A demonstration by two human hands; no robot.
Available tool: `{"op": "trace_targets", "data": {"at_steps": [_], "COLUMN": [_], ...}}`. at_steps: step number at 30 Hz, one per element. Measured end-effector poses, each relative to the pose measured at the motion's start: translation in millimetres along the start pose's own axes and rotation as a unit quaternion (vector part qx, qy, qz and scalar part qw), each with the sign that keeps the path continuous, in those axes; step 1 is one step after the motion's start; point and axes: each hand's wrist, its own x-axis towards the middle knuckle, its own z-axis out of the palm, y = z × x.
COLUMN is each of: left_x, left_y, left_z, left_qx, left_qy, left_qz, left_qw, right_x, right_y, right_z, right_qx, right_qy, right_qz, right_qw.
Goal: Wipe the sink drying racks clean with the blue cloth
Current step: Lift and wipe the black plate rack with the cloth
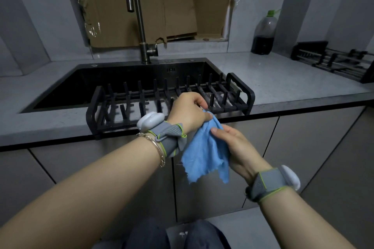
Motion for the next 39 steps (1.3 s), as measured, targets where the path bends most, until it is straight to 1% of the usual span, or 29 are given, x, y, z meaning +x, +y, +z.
{"op": "trace_targets", "data": {"at_steps": [1,3,5,6,7,9,10,11,13,16,18,20,21,23,25,28,29,31,32,34,37,38,39], "left_x": [-0.2,-1.3,-2.2,-1.5,-0.2,3.0,4.4,5.5,7.3,4.4,3.4,2.8,3.5,3.7,3.0,3.4,3.0,3.3,3.0,4.7,5.9,6.1,6.3], "left_y": [-0.3,-0.8,-1.5,-1.7,-2.8,-5.9,-8.6,-11.8,-19.9,-32.5,-39.6,-43.4,-44.1,-44.3,-45.1,-49.7,-49.3,-49.1,-48.4,-48.1,-48.2,-47.7,-47.2], "left_z": [0.5,0.4,-6.6,-12.1,-19.5,-35.0,-41.0,-44.8,-47.9,-44.0,-40.1,-36.4,-35.5,-35.7,-36.7,-38.4,-37.1,-36.1,-35.4,-35.8,-36.7,-37.1,-37.1], "left_qx": [0.001,0.013,0.047,0.073,0.105,0.182,0.227,0.269,0.347,0.436,0.495,0.538,0.542,0.534,0.534,0.529,0.526,0.516,0.513,0.504,0.490,0.489,0.490], "left_qy": [0.005,0.001,0.011,0.037,0.074,0.129,0.128,0.114,0.067,0.015,0.007,0.006,0.004,-0.009,-0.022,-0.034,-0.035,-0.035,-0.037,-0.034,-0.035,-0.039,-0.043], "left_qz": [0.003,0.012,0.038,0.063,0.089,0.127,0.133,0.128,0.107,0.079,0.076,0.087,0.092,0.093,0.095,0.103,0.105,0.105,0.104,0.102,0.098,0.097,0.098], "left_qw": [1.000,1.000,0.998,0.995,0.988,0.966,0.956,0.948,0.929,0.896,0.865,0.838,0.835,0.840,0.840,0.841,0.843,0.849,0.851,0.857,0.866,0.866,0.865], "right_x": [0.9,2.2,4.7,6.8,9.6,16.9,20.7,23.0,27.5,33.8,40.1,43.1,42.5,43.4,46.7,55.1,54.7,56.7,56.6,57.0,55.2,55.8,56.6], "right_y": [4.8,13.2,15.9,15.3,13.5,9.4,8.7,8.3,7.6,9.3,15.2,26.1,30.4,39.4,41.4,36.6,34.0,30.1,30.4,34.0,46.9,48.0,47.0], "right_z": [2.6,7.7,9.7,7.9,5.0,-2.8,-5.6,-5.1,2.0,15.0,21.7,31.4,38.3,45.8,42.1,22.7,14.7,4.4,4.1,14.6,38.6,40.6,38.4], "right_qx": [0.034,0.050,0.043,0.024,-0.020,-0.143,-0.178,-0.203,-0.268,-0.373,-0.452,-0.537,-0.556,-0.568,-0.569,-0.556,-0.535,-0.470,-0.449,-0.459,-0.529,-0.537,-0.530], "right_qy": [-0.006,0.008,0.062,0.101,0.148,0.248,0.282,0.297,0.302,0.311,0.307,0.300,0.294,0.266,0.251,0.259,0.272,0.309,0.324,0.309,0.219,0.206,0.211], "right_qz": [-0.006,-0.012,-0.004,-0.003,-0.008,-0.049,-0.080,-0.107,-0.165,-0.228,-0.235,-0.235,-0.251,-0.304,-0.337,-0.365,-0.366,-0.347,-0.337,-0.356,-0.397,-0.400,-0.402], "right_qw": [0.999,0.999,0.997,0.995,0.989,0.957,0.939,0.927,0.900,0.844,0.804,0.753,0.736,0.717,0.707,0.701,0.712,0.750,0.761,0.753,0.717,0.713,0.716]}}
